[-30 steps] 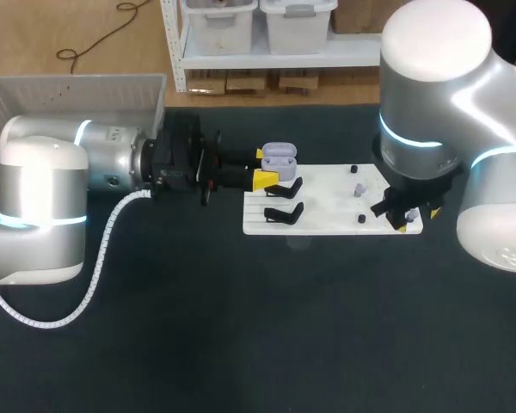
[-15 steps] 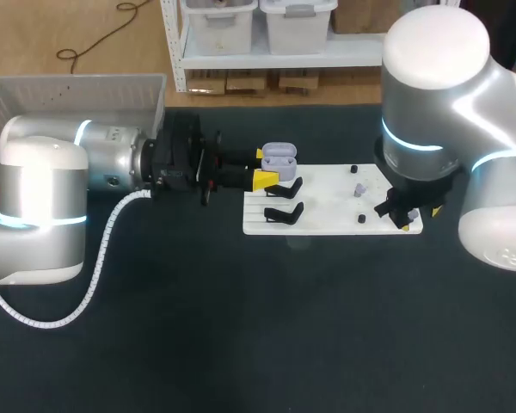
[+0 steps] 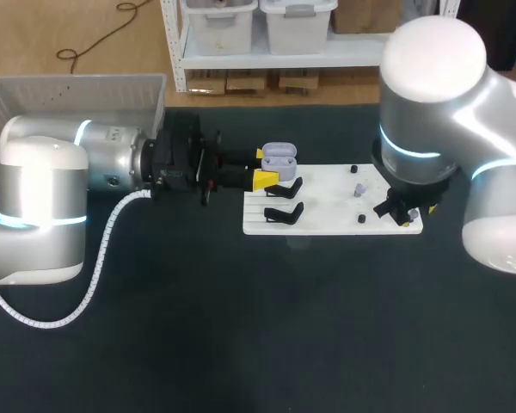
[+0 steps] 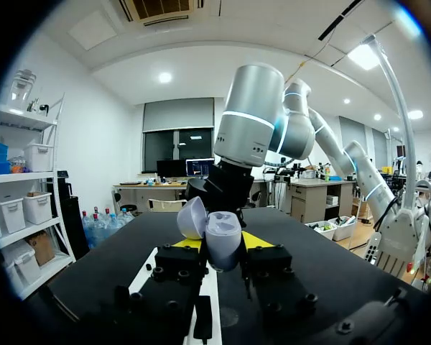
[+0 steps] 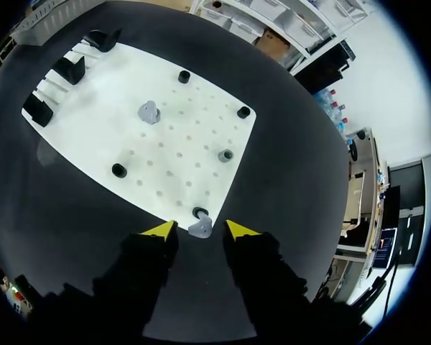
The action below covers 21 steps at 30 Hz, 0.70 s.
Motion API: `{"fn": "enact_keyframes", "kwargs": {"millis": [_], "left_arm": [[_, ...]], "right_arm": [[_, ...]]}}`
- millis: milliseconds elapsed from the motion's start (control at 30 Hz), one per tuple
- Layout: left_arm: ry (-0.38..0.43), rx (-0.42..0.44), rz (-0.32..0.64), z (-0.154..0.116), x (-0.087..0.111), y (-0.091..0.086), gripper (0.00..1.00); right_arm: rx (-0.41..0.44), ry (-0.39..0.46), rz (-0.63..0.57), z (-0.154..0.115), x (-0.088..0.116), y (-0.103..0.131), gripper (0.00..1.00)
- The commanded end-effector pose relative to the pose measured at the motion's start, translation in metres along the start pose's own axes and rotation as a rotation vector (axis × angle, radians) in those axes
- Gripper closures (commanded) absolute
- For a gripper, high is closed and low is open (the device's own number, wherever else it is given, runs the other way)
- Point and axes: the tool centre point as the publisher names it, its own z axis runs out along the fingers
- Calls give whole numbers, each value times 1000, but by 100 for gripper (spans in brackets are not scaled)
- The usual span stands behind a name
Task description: Pick up each earbud case from the left stands, insert the matching earbuds, close the lid, and place the case in the box.
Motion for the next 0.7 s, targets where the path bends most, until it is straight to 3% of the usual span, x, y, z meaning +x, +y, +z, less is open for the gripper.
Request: {"fn": "enact_keyframes", "kwargs": {"millis": [33,700], "left_arm": [[-2,-4,2,0,1,-1,100],[-2,-4,2,0,1,-1,100]], "right_arm": [[3,-13,-1,1,0,-1,61],[7,-11,4,7,1,-3,67]]}}
